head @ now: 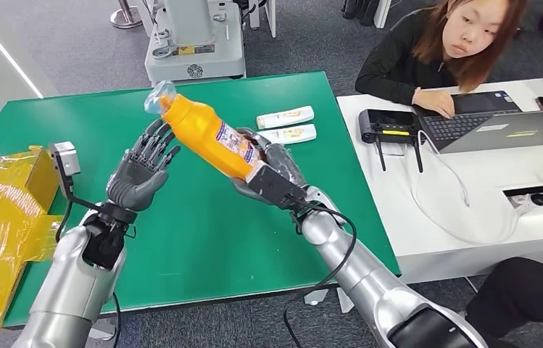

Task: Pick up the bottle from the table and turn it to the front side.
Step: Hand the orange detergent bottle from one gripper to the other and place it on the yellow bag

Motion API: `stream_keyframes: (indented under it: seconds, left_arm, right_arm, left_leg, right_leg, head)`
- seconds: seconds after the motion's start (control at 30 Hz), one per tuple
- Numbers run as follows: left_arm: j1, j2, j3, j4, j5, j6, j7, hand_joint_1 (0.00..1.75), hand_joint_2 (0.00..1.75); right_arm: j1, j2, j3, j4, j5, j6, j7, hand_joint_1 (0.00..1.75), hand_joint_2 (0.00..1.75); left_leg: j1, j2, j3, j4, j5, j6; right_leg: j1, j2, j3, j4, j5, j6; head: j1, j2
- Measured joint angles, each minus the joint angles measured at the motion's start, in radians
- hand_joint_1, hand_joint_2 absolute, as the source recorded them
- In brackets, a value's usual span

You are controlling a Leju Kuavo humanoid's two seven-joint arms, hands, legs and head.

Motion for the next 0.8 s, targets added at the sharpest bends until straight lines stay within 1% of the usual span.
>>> stream_keyframes:
  seconds: [0.13,0.27,0.4,0.47,0.6,0.67,0.8]
  left_arm:
    - [-0.099,-0.036,-0.027,0.119,-0.010,0.012,-0.019,0.00,1.75]
    - [-0.167,-0.061,-0.032,0.209,0.030,-0.001,-0.005,0.00,1.75]
    - [-0.228,-0.083,-0.032,0.282,0.061,-0.009,0.012,0.00,1.75]
    - [-0.245,-0.090,-0.033,0.307,0.057,-0.004,0.003,0.00,1.75]
    - [-0.252,-0.095,-0.040,0.337,0.007,0.028,-0.064,0.00,1.75]
    - [-0.253,-0.094,-0.042,0.346,0.003,0.030,-0.077,0.00,1.75]
    - [-0.255,-0.094,-0.042,0.363,0.005,0.023,-0.076,1.75,1.75]
  right_arm:
    - [-0.024,0.034,0.050,0.026,0.028,0.007,0.022,1.75,1.75]
    - [-0.058,0.054,0.084,0.059,0.045,0.014,0.045,1.75,1.75]
    - [-0.087,0.067,0.095,0.088,0.047,0.010,0.061,1.75,1.75]
    - [-0.093,0.071,0.097,0.098,0.049,0.008,0.062,1.75,1.75]
    - [-0.093,0.079,0.099,0.115,0.065,0.012,0.059,1.75,1.75]
    - [-0.093,0.085,0.100,0.123,0.073,0.013,0.060,1.75,1.75]
    - [-0.097,0.089,0.104,0.148,0.080,0.007,0.062,1.75,1.75]
  left_leg:
    - [0.000,0.000,0.000,0.000,0.000,0.000]
    - [0.000,0.000,-0.001,0.000,0.000,0.000]
    - [0.000,0.000,-0.001,0.001,0.000,0.000]
    - [0.000,0.000,-0.001,0.001,0.000,0.000]
    - [0.000,0.000,-0.001,0.001,0.000,0.000]
    - [0.000,0.000,-0.002,0.001,0.000,0.000]
    - [0.000,0.000,-0.002,0.001,0.000,0.000]
  right_leg:
    - [0.000,0.001,0.000,0.000,0.000,0.000]
    - [0.000,0.001,-0.001,0.000,0.000,0.000]
    - [0.000,0.001,-0.001,0.000,0.000,0.000]
    - [0.000,0.001,-0.001,0.000,0.000,0.000]
    - [0.000,0.001,-0.001,0.000,0.000,0.000]
    - [0.000,0.001,-0.001,0.000,0.000,0.000]
    - [0.000,0.001,-0.002,0.000,0.000,0.000]
  head:
    - [0.000,0.000]
    - [0.000,0.000]
    - [0.000,0.000]
    - [0.000,0.000]
    - [0.000,0.000]
    - [0.000,0.000]
    - [0.000,0.000]
